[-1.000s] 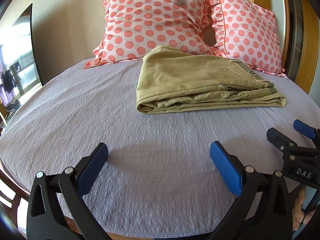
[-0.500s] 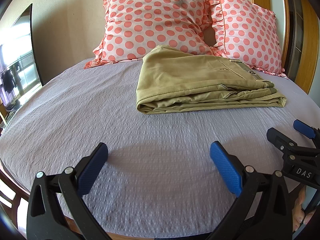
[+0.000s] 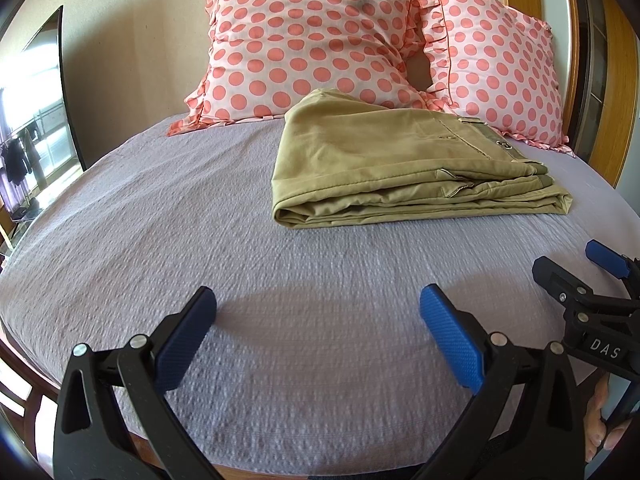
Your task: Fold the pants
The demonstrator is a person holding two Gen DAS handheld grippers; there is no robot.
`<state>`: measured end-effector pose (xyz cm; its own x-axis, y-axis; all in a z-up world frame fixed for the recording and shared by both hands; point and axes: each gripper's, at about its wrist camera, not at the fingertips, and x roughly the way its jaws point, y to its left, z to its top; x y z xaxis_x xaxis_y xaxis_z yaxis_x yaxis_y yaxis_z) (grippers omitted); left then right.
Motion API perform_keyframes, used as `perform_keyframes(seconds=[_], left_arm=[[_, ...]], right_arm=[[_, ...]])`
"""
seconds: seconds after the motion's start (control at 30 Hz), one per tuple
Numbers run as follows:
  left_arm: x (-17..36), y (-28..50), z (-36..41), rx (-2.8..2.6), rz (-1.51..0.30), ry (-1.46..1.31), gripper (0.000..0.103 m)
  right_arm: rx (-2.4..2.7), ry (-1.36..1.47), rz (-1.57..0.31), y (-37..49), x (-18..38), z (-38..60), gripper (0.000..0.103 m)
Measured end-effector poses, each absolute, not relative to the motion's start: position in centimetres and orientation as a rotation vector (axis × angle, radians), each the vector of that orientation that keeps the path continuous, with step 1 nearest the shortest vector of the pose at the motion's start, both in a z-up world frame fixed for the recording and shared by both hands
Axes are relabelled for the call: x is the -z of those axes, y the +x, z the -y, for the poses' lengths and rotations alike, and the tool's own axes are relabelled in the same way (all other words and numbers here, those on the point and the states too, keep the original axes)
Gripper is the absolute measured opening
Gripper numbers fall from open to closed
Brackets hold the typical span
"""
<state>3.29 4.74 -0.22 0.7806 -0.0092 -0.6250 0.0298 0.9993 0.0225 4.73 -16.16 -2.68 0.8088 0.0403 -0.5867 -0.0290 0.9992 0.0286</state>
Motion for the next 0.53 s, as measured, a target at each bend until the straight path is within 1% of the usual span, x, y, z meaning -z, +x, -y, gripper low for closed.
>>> perform_keyframes(seconds=[0.53], left_arm=[[-0.06,3.09,-4.45,0.022,-0.662,0.039,0.101]], right_arm=[[-0.038,0.019,-0.627,4.7,2.68,16.16,0.102]])
